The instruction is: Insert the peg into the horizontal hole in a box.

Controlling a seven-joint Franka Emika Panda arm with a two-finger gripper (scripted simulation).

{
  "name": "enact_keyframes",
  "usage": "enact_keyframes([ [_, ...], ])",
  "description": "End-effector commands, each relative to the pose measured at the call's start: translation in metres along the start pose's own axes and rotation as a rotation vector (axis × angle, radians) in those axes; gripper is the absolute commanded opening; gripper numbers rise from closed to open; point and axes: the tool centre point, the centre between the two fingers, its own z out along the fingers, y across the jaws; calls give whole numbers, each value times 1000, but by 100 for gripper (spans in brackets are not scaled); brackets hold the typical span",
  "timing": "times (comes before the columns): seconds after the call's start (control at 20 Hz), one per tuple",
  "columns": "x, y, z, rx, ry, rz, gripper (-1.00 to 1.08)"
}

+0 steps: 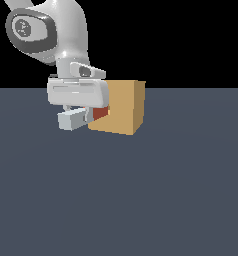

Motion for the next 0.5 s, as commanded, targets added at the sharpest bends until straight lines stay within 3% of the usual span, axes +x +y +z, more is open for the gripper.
enact_keyframes([
  [0.0, 2, 2, -3, -6, 5, 0, -100],
  [0.45, 14, 1, -1, -2, 2, 0, -100],
])
